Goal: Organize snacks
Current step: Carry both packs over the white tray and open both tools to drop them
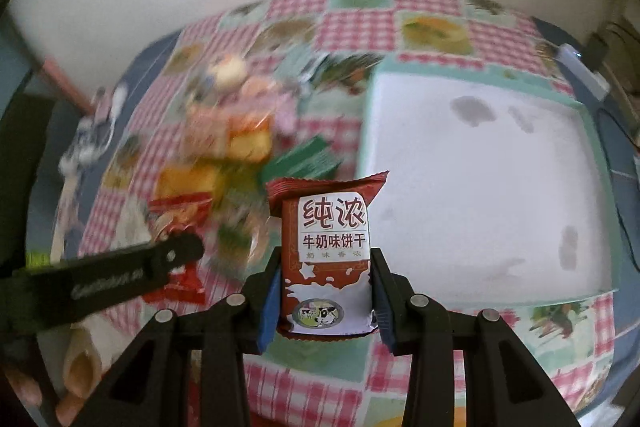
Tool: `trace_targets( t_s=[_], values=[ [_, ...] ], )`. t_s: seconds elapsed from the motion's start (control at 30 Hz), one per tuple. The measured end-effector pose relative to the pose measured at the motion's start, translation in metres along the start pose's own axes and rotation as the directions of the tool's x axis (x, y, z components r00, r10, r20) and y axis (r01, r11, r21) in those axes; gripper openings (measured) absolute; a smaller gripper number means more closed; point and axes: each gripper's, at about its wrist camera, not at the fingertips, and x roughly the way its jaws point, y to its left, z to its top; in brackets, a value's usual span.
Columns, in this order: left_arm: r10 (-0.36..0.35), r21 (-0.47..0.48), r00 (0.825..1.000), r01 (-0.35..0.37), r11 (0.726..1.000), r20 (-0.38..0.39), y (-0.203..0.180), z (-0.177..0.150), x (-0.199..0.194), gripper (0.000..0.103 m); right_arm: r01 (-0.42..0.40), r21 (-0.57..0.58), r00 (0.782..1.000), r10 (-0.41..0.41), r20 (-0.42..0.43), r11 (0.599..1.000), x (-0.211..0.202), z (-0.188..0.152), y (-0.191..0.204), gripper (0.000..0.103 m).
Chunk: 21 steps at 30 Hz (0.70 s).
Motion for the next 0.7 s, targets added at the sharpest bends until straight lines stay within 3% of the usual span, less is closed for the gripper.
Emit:
trace_targets(
  t_s=[0.13,0.37,0.5,0.6,0.7],
  values=[
    [-0.015,0.059,1.000,0.014,0.998,0.010,-0.040,0.014,-0.004,0.053,0.076,0.113,0.996,-0.081,0.038,0.991,-0.003,0.017,-0.035,0.042],
    [-0.058,0.173,0.998,0.054,0.983,0.018,-0.109,0.035,0.014,0.053,0.122,0.283,0.990,-0.136,0.030,0.951,0.006,0.039,-0.091,0.042],
    [-0.090,0.197,0.996,0.083,0.977,0.029,-0.131,0.049,0.022,0.053,0.147,0.366,0.985,-0.169,0.027,0.919,0.012,0.049,-0.121,0.042],
    [-0.106,0.211,0.994,0.096,0.973,0.038,-0.147,0.057,0.030,0.053,0.220,0.383,0.968,-0.250,0.031,0.897,0.016,0.058,-0.137,0.042],
    [-0.116,0.238,0.992,0.104,0.966,0.040,-0.162,0.065,0.040,0.053,0.236,0.431,0.961,-0.276,0.031,0.871,0.022,0.065,-0.156,0.042]
  ],
)
